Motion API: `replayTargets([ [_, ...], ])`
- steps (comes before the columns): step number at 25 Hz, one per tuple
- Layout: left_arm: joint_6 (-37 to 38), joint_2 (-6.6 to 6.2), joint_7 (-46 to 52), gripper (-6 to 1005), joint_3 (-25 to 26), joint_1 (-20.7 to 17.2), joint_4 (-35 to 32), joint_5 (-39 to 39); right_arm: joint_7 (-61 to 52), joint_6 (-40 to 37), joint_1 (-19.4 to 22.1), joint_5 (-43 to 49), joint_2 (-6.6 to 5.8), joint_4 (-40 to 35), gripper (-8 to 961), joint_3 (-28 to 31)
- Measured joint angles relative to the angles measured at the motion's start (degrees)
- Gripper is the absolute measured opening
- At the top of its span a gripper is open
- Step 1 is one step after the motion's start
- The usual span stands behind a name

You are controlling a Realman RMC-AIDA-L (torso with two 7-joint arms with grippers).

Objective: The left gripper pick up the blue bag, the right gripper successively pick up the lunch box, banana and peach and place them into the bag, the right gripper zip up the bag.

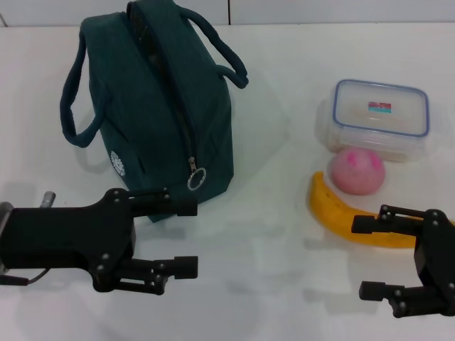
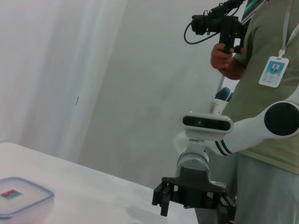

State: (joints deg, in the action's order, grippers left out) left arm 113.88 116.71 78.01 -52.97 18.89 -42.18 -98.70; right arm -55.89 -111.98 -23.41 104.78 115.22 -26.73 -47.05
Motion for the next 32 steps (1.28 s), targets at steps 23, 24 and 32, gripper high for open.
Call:
replayTargets([
  [23,1.7,-1.25,1.0,847,8.2,-0.1,0.0,0.6,0.9,2.1,0.0,-2.6,0.09,2.2,795,0.2],
  [24,1.6,-1.12,2.3,847,11.9,0.0,0.0,0.7,0.9,2.2,0.0,-2.7,0.09,2.3,795,0.2],
  [32,-7.6,-2.33,19.4,847,24.9,3.5,-0.5,-0.4,1.5,3.1,1.0,-4.2,-0.04,3.4,795,0.3],
])
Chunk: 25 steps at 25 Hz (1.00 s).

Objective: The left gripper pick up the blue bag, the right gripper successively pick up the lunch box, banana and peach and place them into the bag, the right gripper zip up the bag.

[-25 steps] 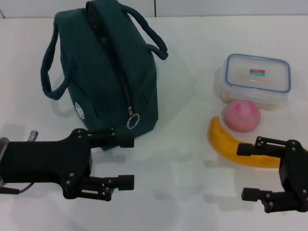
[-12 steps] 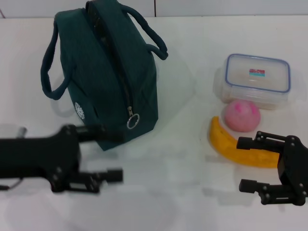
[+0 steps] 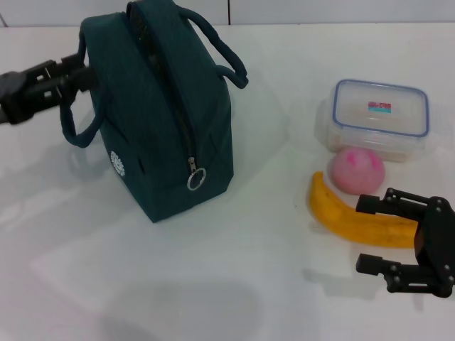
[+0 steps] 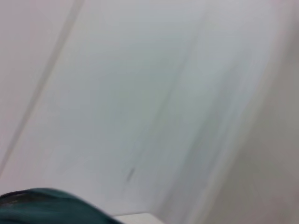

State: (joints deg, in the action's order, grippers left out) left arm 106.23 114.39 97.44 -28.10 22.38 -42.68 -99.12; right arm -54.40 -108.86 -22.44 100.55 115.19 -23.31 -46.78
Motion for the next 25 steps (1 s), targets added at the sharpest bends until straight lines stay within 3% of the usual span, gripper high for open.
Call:
replayTargets([
  [5,-3.5,-1.51,16.7,847,-0.1,2.7,-4.7,-6.5,0.1,0.9,0.3,-0.3,-0.04,0.2,795,0.0],
  [12,-3.8,-1.16,38.5,848,-0.2,6.6,-18.9,-18.4,0.1,2.3,0.5,-0.3,-0.11,0.2,795,0.0],
  [16,-3.9,-0.64,44.0,848,-2.3,7.9,-23.8,-20.2,0.6,2.8,0.4,-0.3,-0.14,0.2,796,0.0],
  [25,-6.0,-0.34,47.5,847,-3.8,12.0,-23.5,-24.5,1.8,2.8,0.6,-0.3,-0.36,0.2,796,0.0],
])
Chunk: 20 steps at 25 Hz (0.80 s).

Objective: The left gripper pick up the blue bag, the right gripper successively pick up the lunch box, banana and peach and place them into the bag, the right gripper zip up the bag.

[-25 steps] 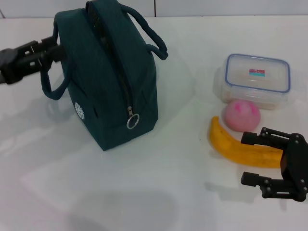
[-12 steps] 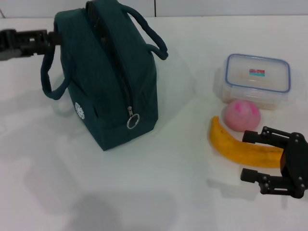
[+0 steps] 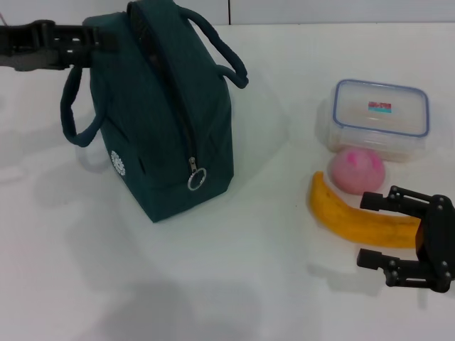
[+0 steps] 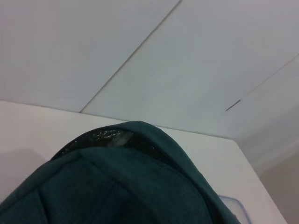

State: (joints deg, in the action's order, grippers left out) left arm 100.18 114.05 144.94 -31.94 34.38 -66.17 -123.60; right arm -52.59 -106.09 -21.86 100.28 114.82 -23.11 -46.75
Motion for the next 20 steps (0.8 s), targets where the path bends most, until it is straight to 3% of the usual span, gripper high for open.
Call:
replayTargets([
  [6,-4.3,0.06,0.7,847,-3.8,0.6,1.1,-2.4,1.2,-0.3,0.2,0.0,-0.13,0.0,796,0.6],
  [16,-4.7,0.46,0.4,848,-5.6,0.1,1.1,-5.2,1.3,0.0,-0.2,-0.1,-0.31,0.1,795,0.6],
  [20,-5.0,1.17,0.3,838,-5.7,-0.4,0.9,-5.8,1.4,0.0,-0.3,-0.1,-0.28,0.1,795,0.6],
])
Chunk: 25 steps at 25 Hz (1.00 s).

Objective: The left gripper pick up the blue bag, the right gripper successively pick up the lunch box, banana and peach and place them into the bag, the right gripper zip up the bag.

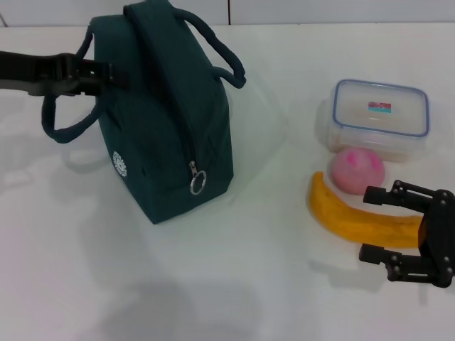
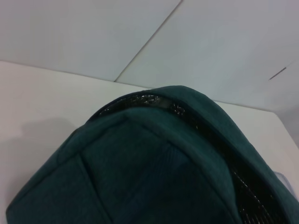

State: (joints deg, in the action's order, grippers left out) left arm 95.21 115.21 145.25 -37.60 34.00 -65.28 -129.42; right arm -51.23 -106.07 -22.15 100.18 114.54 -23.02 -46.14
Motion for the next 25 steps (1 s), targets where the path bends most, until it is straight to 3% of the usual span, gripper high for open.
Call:
replayTargets([
  [4,-0.8,0.79,-0.6,668,0.1,-0.4,-0.2,0.1,0.3,0.1,0.2,0.0,0.08,0.0,795,0.0],
  [16,-0.5,0.80,-0.2,179,-0.2,-0.4,0.1,-0.1,0.4,0.4,0.4,0.1,0.37,0.0,796,0.0],
  [25,1.8,0.63,-0.1,67,-0.2,-0.4,0.2,0.2,0.2,0.5,0.5,0.0,0.23,0.1,796,0.2],
])
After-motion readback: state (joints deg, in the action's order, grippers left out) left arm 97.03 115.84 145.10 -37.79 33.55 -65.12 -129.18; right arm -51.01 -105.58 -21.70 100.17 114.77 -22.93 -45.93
